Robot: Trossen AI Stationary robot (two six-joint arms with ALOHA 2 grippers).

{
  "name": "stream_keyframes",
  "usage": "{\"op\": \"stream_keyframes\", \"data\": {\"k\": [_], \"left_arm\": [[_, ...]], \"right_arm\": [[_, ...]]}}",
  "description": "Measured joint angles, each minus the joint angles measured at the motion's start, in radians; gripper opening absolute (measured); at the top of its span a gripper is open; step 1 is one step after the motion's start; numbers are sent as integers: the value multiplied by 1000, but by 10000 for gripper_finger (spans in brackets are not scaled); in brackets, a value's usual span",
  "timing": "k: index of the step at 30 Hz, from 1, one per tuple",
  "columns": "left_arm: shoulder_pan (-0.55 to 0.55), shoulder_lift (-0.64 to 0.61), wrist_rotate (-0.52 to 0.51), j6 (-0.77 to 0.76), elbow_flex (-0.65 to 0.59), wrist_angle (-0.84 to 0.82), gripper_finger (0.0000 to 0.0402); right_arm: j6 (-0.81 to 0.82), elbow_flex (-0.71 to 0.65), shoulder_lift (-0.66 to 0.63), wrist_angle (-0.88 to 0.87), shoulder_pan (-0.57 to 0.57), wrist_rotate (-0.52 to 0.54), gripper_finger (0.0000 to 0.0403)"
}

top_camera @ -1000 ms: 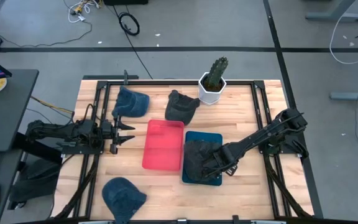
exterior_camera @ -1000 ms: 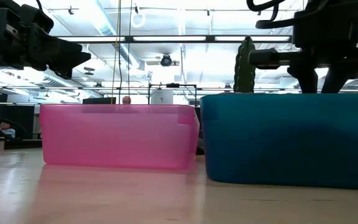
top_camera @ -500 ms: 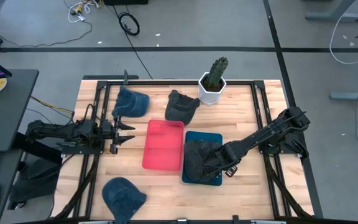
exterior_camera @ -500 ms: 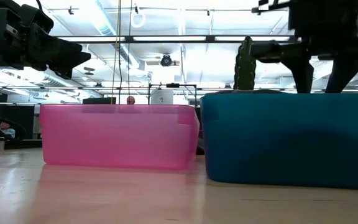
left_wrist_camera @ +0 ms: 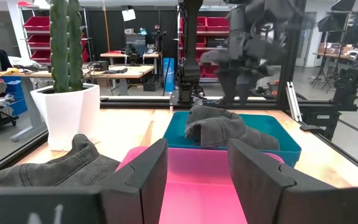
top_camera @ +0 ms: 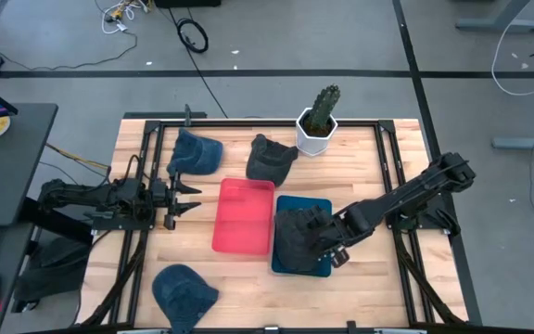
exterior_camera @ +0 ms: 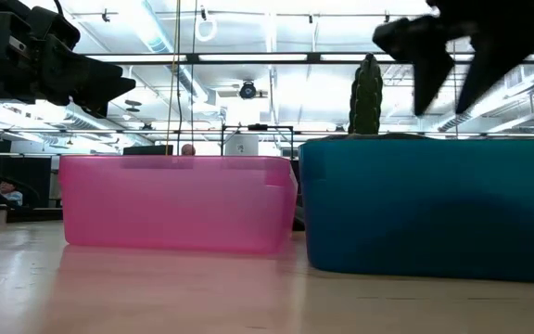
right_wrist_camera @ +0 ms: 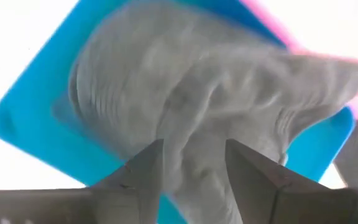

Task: Pick & Place hat
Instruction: Put the right black cap into the blue bin

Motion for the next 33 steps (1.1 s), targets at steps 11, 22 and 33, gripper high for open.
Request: {"op": "stream_keyframes", "data": {"k": [11,22,33], "left_arm": [[0,0,0,0,0,0,172],[0,0,0,0,0,0,172],[0,0,0,0,0,0,172]], "right_arm": [[192,1,-8,410,-41,50,150],[260,2,-4,404,-126,38,60],[305,2,121,394,-175,-2,5]]}}
